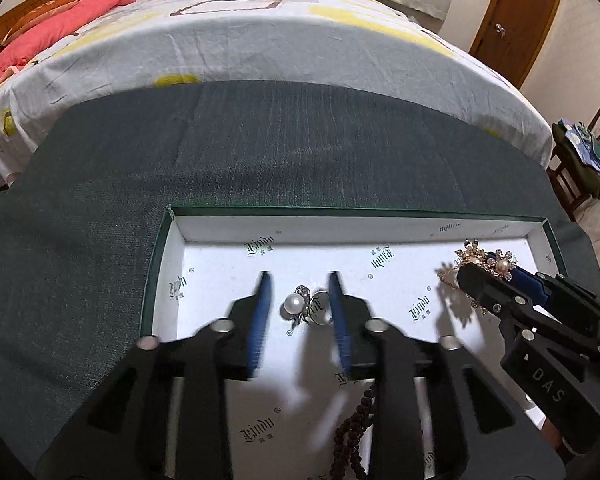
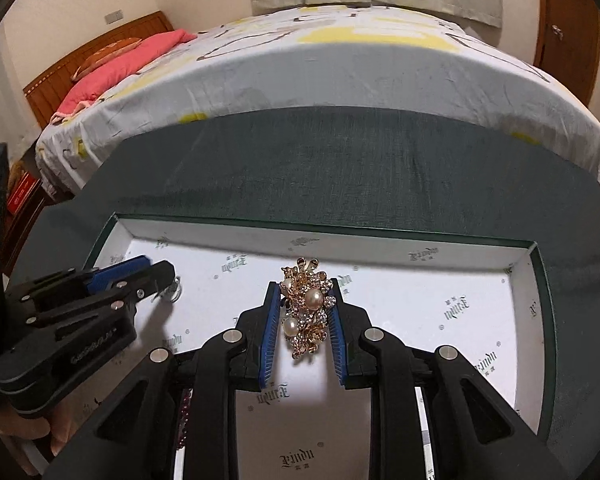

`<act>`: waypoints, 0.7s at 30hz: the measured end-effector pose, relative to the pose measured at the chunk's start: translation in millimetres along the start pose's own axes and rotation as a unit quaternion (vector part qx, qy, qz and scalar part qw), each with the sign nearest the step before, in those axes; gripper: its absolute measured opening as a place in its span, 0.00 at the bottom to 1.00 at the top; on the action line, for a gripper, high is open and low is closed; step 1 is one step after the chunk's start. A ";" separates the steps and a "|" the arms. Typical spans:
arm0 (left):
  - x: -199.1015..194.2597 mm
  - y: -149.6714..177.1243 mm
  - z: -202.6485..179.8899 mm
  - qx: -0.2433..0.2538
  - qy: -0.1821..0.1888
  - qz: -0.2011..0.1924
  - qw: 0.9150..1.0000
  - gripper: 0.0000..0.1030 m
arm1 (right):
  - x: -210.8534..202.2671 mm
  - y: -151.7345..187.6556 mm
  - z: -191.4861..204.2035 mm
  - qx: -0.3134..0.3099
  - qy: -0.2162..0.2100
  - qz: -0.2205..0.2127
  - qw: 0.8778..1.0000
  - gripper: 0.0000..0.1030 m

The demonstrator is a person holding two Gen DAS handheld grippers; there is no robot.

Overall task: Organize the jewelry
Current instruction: 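Carry the ring and brooch cluster into the box and open both tools, then grasp the flower pearl brooch with the left tool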

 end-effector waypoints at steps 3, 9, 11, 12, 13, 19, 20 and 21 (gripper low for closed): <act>-1.2 0.9 1.4 -0.008 0.002 0.000 1.000 0.50 | -1.6 -1.3 0.3 0.000 0.000 -0.004 1.000 0.44; -6.9 0.7 1.0 -0.016 0.007 -0.013 1.000 0.64 | -15.4 -3.4 -2.3 -0.008 0.017 -0.037 0.999 0.49; -15.2 -0.5 0.5 -0.018 0.013 -0.034 0.999 0.69 | -24.1 -4.5 -4.3 -0.006 0.022 -0.053 0.998 0.49; -20.4 -0.6 -0.1 -0.017 0.016 -0.043 0.999 0.70 | -32.5 -4.9 -6.1 -0.004 0.025 -0.067 0.997 0.49; -24.0 -1.3 -0.9 -0.016 0.019 -0.050 0.998 0.71 | -38.2 -5.6 -6.6 -0.003 0.027 -0.076 0.997 0.49; -77.6 2.2 0.1 -0.008 0.022 -0.127 0.992 0.77 | -82.8 3.5 -11.1 -0.001 0.044 -0.128 0.991 0.49; -85.2 3.8 1.8 -0.008 0.019 -0.138 0.990 0.77 | -88.4 6.2 -11.7 0.001 0.045 -0.134 0.990 0.49; -96.8 7.5 4.4 -0.010 0.017 -0.153 0.988 0.78 | -98.5 12.7 -12.7 0.004 0.048 -0.143 0.989 0.49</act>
Point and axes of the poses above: each gripper's, at about its wrist camera, not at the fingertips, and x roughly the way its jaws point, z to its left, y to its underside, the point moved 8 cm from there along x, roughly the way its jaws point, and after that the axes turned 9 degrees about -x, right-handed, at the moved point
